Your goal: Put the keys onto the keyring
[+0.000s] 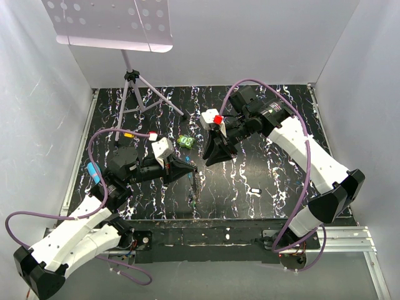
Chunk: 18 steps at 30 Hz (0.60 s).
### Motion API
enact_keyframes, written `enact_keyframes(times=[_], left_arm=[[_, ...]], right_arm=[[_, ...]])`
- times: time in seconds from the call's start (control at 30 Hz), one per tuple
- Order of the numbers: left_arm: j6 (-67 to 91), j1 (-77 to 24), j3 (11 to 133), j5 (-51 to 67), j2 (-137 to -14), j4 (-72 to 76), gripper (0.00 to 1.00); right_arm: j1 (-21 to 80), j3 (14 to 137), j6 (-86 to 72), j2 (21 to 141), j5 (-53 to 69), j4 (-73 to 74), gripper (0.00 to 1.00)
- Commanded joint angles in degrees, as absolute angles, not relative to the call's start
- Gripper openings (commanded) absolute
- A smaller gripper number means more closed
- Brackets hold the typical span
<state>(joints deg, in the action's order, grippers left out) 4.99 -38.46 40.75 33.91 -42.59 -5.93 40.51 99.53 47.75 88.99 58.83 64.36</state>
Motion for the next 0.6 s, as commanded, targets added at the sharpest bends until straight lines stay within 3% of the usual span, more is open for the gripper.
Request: enact_keyframes(times=[0.0, 0.57], left_arm=[[5.1, -38.41, 40.69, 34.54, -40.96, -3.34, 0.0], [5.27, -38.41, 40.08, 34.45, -40.52, -2.99, 0.0]], right_arm=[[40.25, 100.46, 47.46, 89.21, 59.41, 63.72, 0.37], [40.34, 100.37, 47.55, 89.3, 59.41, 63.9, 0.37]])
